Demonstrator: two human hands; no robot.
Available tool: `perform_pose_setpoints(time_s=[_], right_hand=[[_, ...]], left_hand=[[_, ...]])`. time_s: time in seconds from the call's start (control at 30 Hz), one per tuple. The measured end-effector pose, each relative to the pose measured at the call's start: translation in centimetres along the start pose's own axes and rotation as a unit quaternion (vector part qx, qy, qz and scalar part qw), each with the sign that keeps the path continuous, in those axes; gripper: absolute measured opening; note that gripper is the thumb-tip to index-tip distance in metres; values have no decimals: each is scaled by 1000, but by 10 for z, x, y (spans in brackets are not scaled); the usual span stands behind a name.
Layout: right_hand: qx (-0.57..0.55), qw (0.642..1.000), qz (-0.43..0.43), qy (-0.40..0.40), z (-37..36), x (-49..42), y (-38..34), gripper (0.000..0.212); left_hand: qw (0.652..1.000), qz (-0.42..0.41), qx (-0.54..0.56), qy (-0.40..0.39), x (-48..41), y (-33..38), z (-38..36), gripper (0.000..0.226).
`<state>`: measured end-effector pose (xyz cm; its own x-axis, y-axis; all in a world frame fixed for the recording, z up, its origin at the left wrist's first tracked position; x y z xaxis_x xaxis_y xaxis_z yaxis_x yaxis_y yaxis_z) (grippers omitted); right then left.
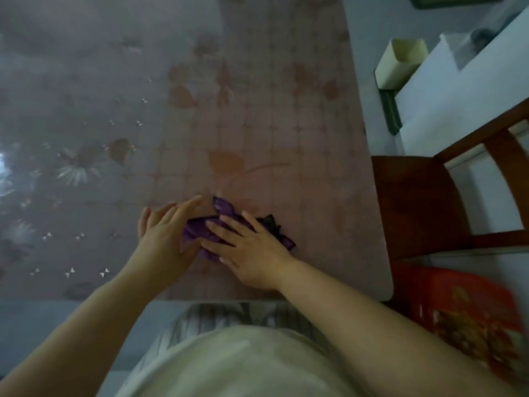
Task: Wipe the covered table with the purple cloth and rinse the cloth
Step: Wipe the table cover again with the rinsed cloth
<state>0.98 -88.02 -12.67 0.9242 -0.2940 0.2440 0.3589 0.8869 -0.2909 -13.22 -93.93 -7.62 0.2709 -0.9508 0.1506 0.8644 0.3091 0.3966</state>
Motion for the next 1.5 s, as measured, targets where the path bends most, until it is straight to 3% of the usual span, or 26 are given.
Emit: perform_pose_setpoints(time_s=[0.1,0.23,0.57,0.67,0.77,0.87,0.97,1.07,1.17,1.27,1.37,1.5], right_hand=[[25,997,-48,48,-11,68,37,46],[9,988,-146,42,-11,128,90,46],[16,981,-187,44,41,82,200,48],[14,977,-209,30,48,68,210,49],[6,987,-157,25,42,66,187,51],[-26,999,-8,20,30,73,141,53],[-52,990,124,-51,12,94,105,53],[36,973,219,-65,0,118,119,52],[116,955,263,-80,4,123,150,56],[95,959,259,-69,18,111,167,55],[81,963,241,-95,31,95,166,60],[-35,989,129,-69,34,77,145,62]], left_hand=[[999,-31,0,-16,-9,13,-9,68],[998,-41,-9,-43,-19,17,-12,74],[1000,24,-8,8,-3,41,-35,69],[996,84,-22,9,-12,72,-47,86],[985,167,36,23,-14,110,-60,117],[974,220,35,33,-8,136,-74,128],[964,264,20,25,10,151,-86,128],[964,265,26,12,24,159,-97,126],[980,176,89,12,17,170,-107,100],[987,92,123,36,-3,186,-113,77],[971,135,181,75,-14,190,-113,76],[932,191,282,128,-15,188,-112,78]])
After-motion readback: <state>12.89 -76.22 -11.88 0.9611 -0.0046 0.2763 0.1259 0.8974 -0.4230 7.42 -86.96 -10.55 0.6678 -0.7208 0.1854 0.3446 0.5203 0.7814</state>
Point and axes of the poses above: each hand's wrist, its own x-axis away from the middle knuckle, its own z-axis out of the back of the hand, y = z × x, the point moved 3 cm from there along -x, towards the middle knuckle, and after that the axes turned 2 degrees about y, right-handed, at the moved point
